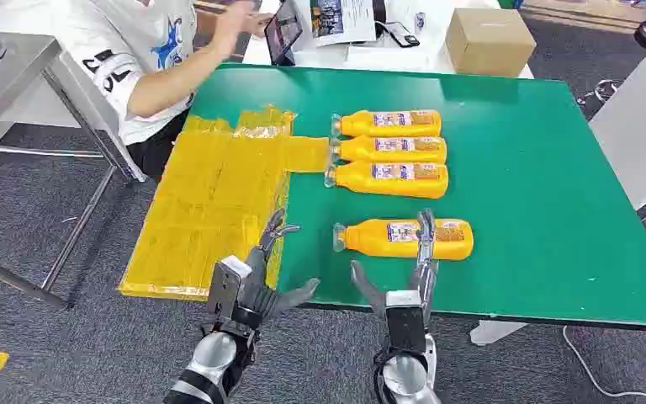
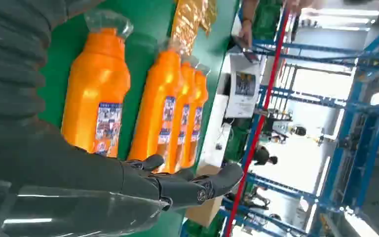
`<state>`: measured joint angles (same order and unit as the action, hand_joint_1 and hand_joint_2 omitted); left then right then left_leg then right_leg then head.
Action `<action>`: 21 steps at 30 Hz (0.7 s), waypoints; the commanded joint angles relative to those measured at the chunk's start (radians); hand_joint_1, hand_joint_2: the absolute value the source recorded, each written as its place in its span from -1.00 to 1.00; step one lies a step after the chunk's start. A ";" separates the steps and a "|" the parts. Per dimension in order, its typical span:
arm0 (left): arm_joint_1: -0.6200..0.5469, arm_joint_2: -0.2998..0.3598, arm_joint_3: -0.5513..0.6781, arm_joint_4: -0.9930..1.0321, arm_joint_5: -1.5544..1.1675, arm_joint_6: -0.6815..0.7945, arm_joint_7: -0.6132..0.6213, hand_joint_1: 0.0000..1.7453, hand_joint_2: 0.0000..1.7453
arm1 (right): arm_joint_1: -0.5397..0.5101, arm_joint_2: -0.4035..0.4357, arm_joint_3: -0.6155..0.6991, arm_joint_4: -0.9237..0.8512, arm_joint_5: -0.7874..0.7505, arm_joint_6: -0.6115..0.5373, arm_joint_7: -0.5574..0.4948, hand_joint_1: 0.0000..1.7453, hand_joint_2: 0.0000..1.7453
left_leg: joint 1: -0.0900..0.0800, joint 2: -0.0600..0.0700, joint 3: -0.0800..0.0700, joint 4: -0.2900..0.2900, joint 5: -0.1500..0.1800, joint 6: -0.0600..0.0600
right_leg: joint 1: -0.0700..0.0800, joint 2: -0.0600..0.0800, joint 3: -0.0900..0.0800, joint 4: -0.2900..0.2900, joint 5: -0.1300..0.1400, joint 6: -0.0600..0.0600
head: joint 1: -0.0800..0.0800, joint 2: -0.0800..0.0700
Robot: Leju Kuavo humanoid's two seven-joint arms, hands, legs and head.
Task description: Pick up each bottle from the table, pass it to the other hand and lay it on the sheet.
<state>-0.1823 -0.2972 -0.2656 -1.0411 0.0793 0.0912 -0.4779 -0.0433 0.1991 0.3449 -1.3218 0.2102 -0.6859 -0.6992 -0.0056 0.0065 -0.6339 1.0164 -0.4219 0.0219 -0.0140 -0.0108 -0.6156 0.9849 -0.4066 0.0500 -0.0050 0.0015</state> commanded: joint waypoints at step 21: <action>-0.104 0.008 0.076 0.135 0.005 -0.004 -0.036 1.00 1.00 | -0.037 -0.002 -0.097 0.063 -0.008 0.017 0.001 -1.00 1.00 | 0.001 0.000 0.003 -0.001 -0.001 -0.001 | 0.000 0.001 0.003 -0.001 -0.001 -0.001 | 0.000 0.000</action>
<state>-0.2486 -0.2972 -0.2049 -0.9712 0.0847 0.0900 -0.5150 -0.0480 0.2007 0.2731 -1.3127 0.2018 -0.6710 -0.6992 -0.0056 0.0064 -0.6340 1.0164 -0.4220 0.0219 -0.0140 -0.0109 -0.6156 0.9849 -0.4067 0.0500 -0.0046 0.0015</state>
